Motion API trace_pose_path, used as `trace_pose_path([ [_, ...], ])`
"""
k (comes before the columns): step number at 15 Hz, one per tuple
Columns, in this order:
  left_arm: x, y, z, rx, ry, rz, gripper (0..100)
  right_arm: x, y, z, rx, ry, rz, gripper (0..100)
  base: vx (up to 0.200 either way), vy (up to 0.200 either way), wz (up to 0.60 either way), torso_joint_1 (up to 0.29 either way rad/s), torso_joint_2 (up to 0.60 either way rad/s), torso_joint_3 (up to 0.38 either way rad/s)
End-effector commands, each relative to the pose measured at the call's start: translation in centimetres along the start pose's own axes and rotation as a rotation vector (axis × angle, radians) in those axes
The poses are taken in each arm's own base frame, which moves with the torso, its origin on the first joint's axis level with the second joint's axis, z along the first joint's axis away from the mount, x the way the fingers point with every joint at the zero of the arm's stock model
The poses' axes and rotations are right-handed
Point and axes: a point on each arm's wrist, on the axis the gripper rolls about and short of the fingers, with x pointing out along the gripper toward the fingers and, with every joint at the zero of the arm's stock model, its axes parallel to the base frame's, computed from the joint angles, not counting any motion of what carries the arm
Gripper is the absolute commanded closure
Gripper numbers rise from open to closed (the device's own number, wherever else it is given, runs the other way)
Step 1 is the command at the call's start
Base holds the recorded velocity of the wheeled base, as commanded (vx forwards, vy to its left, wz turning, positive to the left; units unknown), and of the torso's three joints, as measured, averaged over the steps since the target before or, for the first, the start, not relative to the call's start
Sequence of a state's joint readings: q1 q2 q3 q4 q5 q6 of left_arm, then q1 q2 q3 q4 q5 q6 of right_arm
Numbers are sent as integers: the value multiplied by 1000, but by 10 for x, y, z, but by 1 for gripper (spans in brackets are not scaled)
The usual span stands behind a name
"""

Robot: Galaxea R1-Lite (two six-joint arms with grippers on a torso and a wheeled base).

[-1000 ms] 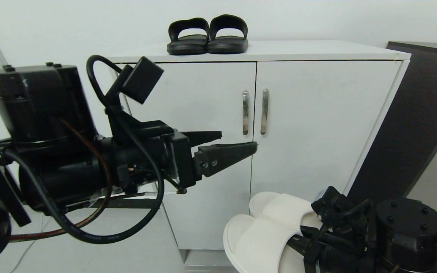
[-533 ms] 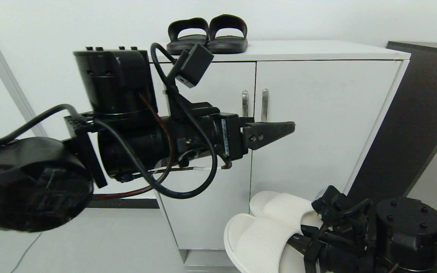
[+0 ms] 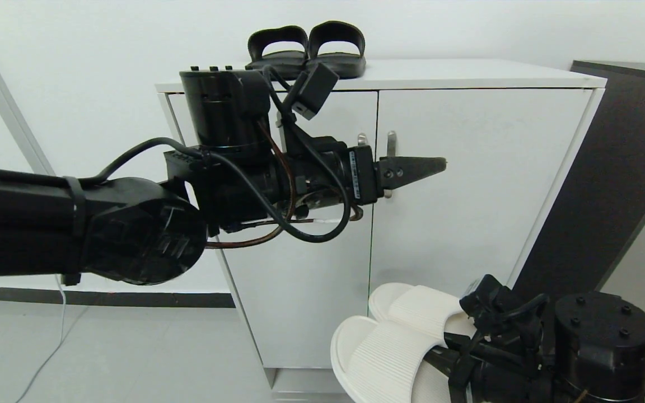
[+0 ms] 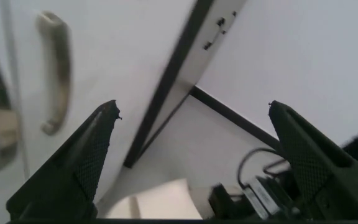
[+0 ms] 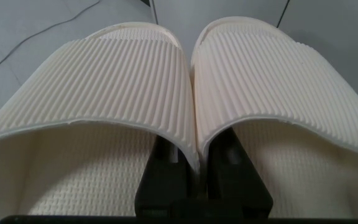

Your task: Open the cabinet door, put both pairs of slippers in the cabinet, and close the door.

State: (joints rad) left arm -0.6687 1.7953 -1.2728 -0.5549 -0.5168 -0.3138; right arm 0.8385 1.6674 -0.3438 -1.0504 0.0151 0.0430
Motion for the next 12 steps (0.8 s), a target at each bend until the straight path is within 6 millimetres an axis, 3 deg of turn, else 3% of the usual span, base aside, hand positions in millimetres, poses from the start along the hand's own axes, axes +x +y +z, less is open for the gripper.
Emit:
trace_pose_path([
  [1,12,13,-4,-5,-1,29,0,0,0,0,0,1,1,100,0,0,0,0,0,0],
  [8,28,41,-7,-9,-35,171,0,0,0,-1,0,4,-1,100,0,0,0,0,0,0],
  [12,33,46,-10,-12,-29,172,0,2,0,-3,0,14,-1,100,0,0,0,0,0,0],
])
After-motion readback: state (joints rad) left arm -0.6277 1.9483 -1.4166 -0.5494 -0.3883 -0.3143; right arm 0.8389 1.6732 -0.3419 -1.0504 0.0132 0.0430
